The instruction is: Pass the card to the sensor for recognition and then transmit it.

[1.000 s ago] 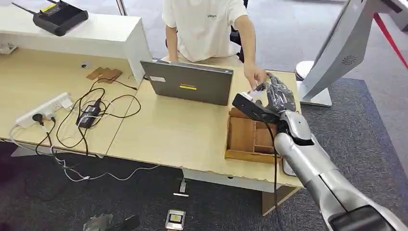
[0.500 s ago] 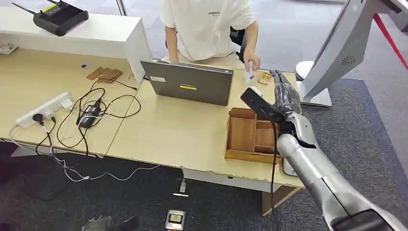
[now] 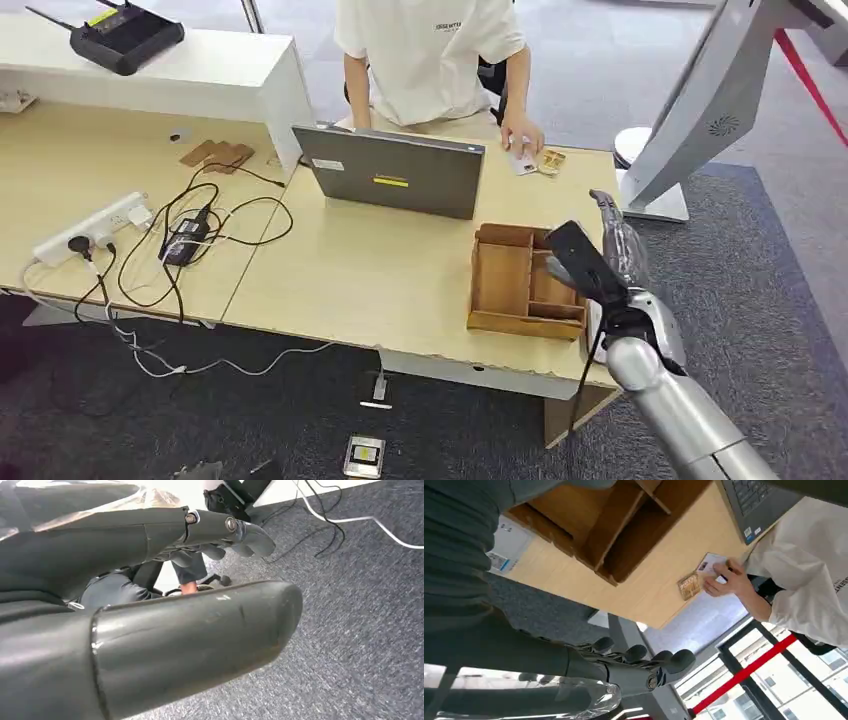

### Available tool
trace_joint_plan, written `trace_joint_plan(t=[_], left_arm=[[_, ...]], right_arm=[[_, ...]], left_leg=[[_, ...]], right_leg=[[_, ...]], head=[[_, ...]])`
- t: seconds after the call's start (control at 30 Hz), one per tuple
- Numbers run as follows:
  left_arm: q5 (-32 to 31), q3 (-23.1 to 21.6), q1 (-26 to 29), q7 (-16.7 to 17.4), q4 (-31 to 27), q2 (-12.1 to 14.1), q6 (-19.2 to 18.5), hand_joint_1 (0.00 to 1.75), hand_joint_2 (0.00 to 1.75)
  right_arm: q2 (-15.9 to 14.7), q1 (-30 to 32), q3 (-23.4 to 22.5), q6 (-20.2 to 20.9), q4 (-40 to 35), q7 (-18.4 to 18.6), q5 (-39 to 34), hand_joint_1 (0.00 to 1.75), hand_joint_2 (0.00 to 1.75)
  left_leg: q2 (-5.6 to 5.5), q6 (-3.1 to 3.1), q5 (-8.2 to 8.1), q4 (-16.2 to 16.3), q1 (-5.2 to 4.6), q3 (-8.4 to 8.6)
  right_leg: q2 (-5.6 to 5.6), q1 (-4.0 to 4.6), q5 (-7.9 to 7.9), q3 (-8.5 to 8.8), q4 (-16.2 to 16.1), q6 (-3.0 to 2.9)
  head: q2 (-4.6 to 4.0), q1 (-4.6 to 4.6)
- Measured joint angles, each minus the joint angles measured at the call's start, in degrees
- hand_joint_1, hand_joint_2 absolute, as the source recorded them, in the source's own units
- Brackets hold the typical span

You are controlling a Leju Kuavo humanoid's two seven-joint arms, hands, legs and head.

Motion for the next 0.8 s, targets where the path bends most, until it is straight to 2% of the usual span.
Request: trace_joint_plan(t=[0.2,0.8], left_arm=[[0.33,0.44,0.34,0.00,0.00,0.04,0.35,0.00,0.00],[0.33,0.90,0.41,0.00,0.00,0.04,0.39,0.00,0.00]], right_arm=[[-1.84,3.60,-0.83,-0.11,-4.42,-0.05,-0.31,0.00,1.75],[-3.41,4.89,-1.62,-0.04,-8.77,-0.07,-0.39,0.00,1.75]], left_leg=[[0.01,0.00,0.00,0.00,0.00,0.01],[0.01,0.00,0.01,-0.01,0.00,0.00]], right_leg=[[0.00,0.00,0.00,0.00,0.01,0.00],[0.00,0.00,0.01,0.00,0.02,0.00]], head=[[0.00,0.00],[0.00,0.00]])
